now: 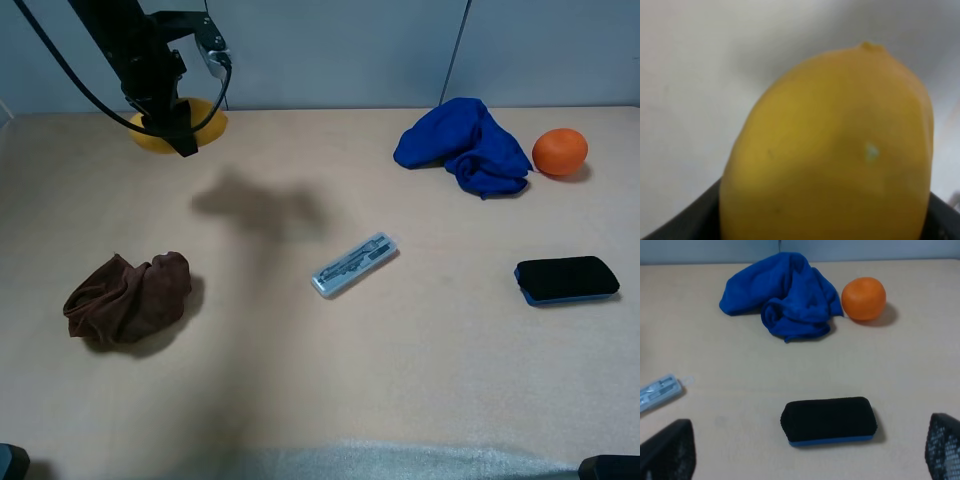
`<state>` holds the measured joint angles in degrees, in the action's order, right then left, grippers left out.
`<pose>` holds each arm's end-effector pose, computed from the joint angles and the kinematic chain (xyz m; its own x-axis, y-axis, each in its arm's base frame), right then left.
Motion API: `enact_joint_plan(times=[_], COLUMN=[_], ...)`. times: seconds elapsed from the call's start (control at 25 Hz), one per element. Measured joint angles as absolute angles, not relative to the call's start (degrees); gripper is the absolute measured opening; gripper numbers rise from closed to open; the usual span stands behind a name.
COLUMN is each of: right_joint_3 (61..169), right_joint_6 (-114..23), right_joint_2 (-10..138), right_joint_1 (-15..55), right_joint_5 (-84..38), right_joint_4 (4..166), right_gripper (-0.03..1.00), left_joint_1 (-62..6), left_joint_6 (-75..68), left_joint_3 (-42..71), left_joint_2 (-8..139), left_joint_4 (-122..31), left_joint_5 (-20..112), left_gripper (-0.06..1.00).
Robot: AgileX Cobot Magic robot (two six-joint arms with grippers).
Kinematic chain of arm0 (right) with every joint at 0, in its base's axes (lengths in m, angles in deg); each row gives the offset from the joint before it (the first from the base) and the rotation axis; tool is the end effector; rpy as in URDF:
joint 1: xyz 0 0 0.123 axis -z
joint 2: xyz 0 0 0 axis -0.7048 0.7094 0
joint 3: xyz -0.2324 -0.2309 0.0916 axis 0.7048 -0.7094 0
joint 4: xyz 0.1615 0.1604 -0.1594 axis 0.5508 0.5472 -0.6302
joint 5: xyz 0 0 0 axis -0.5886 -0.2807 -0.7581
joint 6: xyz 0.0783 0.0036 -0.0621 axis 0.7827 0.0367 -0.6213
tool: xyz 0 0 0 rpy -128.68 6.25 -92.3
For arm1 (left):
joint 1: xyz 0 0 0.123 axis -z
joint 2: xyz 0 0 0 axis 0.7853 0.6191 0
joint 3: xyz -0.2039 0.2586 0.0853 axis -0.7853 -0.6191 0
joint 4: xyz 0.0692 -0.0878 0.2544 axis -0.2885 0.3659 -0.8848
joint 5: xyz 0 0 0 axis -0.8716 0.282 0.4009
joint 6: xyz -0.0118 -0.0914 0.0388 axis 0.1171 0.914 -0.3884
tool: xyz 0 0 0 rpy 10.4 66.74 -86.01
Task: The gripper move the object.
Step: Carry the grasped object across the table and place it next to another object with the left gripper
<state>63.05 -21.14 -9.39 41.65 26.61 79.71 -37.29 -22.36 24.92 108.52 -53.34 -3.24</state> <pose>-0.0277 0.0017 0.2853 -0.4377 0.0213 -0.8988 -0.0645 0.9964 0.0550 0.4603 -0.1274 0.2295 -0.4079 0.8815 -0.2379 0.8811 0.4484 0.1506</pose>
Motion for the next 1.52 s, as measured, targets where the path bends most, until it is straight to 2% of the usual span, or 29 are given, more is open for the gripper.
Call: enact_joint_plan(times=[0.44, 1.0, 1.52], right_joint_3=[63.05, 63.05, 63.05], right_joint_6=[-21.14, -21.14, -21.14], right_joint_2=[-9.39, -9.39, -9.39], right_joint_1=[41.65, 41.65, 41.65], right_joint_5=[26.61, 26.61, 26.61], right_joint_4=[79.71, 79.71, 79.71], right_gripper=[0.69, 0.69, 0.69], left_joint_1=[-28.25, -15.35, -7.09], left_joint_6=[-8.04, 20.5, 34.03], left_joint_3=[24.92, 24.92, 24.92], left_joint_2=[108.52, 108.52, 108.52], left_joint_4=[-54.23, -57.45, -57.58], left_joint_5=[-3.27, -1.74, 5.52], left_gripper=[0.63, 0.63, 0.63])
